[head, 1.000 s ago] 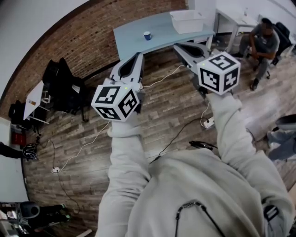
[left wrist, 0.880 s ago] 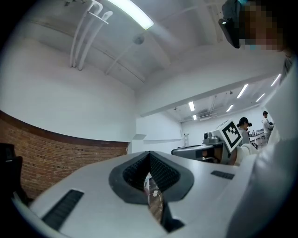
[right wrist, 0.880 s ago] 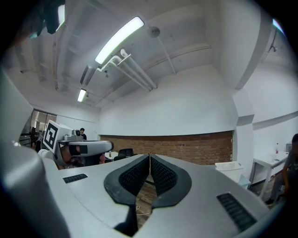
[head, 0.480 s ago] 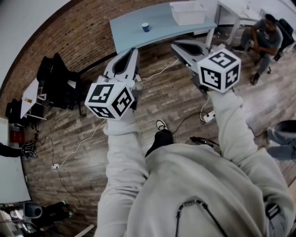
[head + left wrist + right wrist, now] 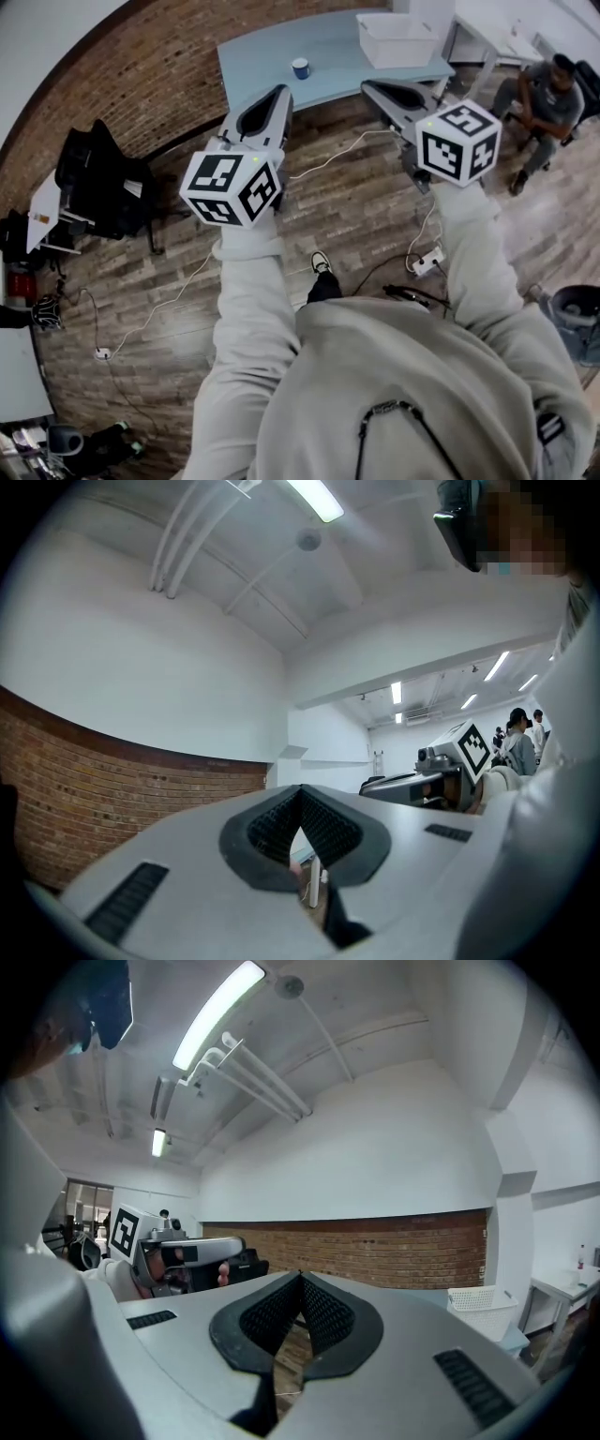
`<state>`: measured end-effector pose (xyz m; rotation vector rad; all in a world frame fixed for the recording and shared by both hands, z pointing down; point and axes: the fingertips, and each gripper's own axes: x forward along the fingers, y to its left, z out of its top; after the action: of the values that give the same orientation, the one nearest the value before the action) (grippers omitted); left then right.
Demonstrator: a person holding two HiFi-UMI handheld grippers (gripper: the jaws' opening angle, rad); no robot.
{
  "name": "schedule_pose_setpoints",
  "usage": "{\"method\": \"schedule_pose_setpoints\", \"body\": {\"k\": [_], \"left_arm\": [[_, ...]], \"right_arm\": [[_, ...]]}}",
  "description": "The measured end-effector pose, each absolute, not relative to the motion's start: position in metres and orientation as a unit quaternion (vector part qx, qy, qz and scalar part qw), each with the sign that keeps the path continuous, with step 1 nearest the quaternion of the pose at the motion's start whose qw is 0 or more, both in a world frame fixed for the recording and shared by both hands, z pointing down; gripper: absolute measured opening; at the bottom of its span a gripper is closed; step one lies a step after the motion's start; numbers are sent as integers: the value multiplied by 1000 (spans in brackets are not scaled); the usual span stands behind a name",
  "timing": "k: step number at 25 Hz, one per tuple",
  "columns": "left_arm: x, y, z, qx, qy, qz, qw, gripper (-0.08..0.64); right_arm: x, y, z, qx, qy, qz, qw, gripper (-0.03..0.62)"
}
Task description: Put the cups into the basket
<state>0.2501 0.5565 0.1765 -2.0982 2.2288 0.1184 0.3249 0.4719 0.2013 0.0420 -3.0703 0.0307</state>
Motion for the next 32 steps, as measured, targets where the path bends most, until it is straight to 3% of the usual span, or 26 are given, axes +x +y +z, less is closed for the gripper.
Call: {"method": "schedule_pose_setpoints", "body": {"k": [9, 21, 32], "left_arm": [[84, 465, 166, -686, 725, 41, 31, -5], [-44, 345, 193, -688, 724, 43, 10, -5], [-176, 168, 176, -675, 737, 26, 19, -5]], "right_arm": [[165, 384, 184, 20, -999, 2, 41, 9], [35, 269, 208, 12, -998, 10, 59, 9], [-95, 78, 188, 8, -999, 16, 52, 8]]}}
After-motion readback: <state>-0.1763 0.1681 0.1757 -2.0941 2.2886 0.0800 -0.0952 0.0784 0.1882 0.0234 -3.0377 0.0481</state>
